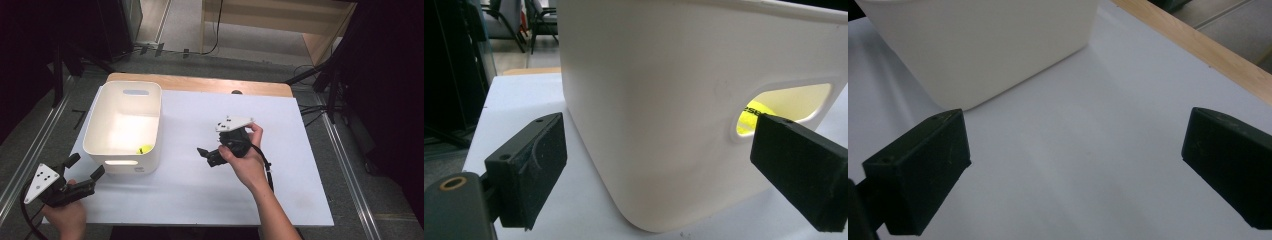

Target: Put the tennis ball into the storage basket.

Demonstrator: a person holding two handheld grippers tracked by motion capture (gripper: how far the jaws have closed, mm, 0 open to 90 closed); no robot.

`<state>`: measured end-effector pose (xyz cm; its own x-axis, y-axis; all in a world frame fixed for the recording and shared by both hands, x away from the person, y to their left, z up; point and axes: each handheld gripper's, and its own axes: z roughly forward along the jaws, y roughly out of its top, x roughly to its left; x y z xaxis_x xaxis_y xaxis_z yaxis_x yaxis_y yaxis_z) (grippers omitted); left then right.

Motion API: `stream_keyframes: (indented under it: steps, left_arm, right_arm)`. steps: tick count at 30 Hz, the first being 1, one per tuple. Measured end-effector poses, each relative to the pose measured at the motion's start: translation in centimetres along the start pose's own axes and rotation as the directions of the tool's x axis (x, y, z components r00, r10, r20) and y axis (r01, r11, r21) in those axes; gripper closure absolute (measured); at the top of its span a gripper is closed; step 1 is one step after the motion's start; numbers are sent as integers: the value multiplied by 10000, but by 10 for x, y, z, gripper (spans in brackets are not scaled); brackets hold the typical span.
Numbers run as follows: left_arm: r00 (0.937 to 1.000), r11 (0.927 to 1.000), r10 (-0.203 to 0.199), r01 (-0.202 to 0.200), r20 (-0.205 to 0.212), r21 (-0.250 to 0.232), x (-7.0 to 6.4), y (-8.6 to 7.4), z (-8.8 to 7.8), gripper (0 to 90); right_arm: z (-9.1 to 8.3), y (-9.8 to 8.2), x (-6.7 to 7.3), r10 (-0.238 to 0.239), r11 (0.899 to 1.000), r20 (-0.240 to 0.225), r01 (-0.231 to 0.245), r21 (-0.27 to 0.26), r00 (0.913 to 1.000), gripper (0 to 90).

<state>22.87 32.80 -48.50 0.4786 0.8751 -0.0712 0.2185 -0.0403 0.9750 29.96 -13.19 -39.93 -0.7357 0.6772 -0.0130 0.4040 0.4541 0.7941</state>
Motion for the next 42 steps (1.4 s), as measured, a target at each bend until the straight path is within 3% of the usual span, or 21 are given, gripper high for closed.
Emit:
stream_keyframes:
  steps: [15, 20, 32, 42]
  left_arm:
    - [10000, 10000, 78, -78, 1, 39, 0, 0, 0, 79]
    - [10000, 9999, 86, -86, -9, 50, 0, 0, 0, 79]
    - [9998, 9998, 181, -180, -84, 132, -2, 0, 1, 79]
    - [9997, 9995, 246, -245, -32, 175, -2, 0, 0, 79]
  right_arm:
    - [-26, -53, -22, 722, 9970, 671, -701, -334, 9951, 0]
    - [-37, -75, -31, 1226, 9915, 901, -1180, -550, 9884, 0]
    - [-64, -109, -46, 1690, 9834, 1404, -1574, -898, 9756, 0]
    - [-83, -143, -56, 2253, 9698, 1712, -2041, -1333, 9591, 0]
